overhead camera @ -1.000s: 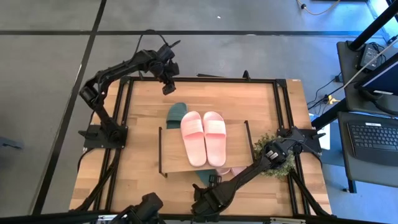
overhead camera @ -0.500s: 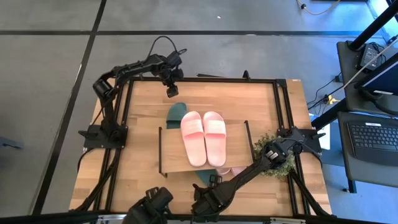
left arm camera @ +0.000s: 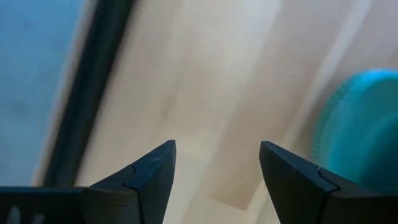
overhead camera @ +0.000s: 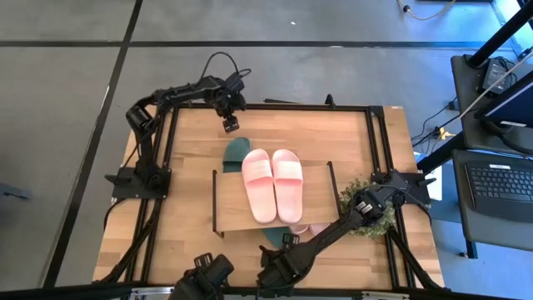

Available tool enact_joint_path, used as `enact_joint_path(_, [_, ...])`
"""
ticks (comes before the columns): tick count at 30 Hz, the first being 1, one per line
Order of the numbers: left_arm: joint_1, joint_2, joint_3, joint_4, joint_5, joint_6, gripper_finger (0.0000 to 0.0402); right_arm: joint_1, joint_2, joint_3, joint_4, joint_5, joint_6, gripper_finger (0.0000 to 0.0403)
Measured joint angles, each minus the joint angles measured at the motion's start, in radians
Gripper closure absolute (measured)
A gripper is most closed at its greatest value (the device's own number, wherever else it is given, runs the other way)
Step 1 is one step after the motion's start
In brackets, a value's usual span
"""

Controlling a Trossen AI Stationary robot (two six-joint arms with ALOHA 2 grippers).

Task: Pick and place slides into the shelf
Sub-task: Put the green slipper under the shelf

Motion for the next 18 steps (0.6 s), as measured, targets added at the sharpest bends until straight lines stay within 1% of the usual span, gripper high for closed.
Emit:
enact_joint_path(2, [-0.012,0.000,-0.029,0.008,0.002,-0.003,0.0177,0.000,0.000,0.000,-0.002,0.000,0.018,0.0153])
enact_joint_path(7, [-0.041,0.000,-0.117,0.097,-0.008,-0.011,0.0177,0.000,0.000,0.000,-0.002,-0.002,0.022,0.0153])
enact_joint_path(10, [-0.061,0.000,-0.161,0.123,-0.011,-0.010,0.0177,0.000,0.000,0.000,-0.003,-0.002,0.022,0.0153])
enact_joint_path(18, [-0.102,0.000,-0.220,0.154,-0.014,-0.005,0.0177,0.000,0.000,0.000,-0.003,-0.003,0.021,0.0153])
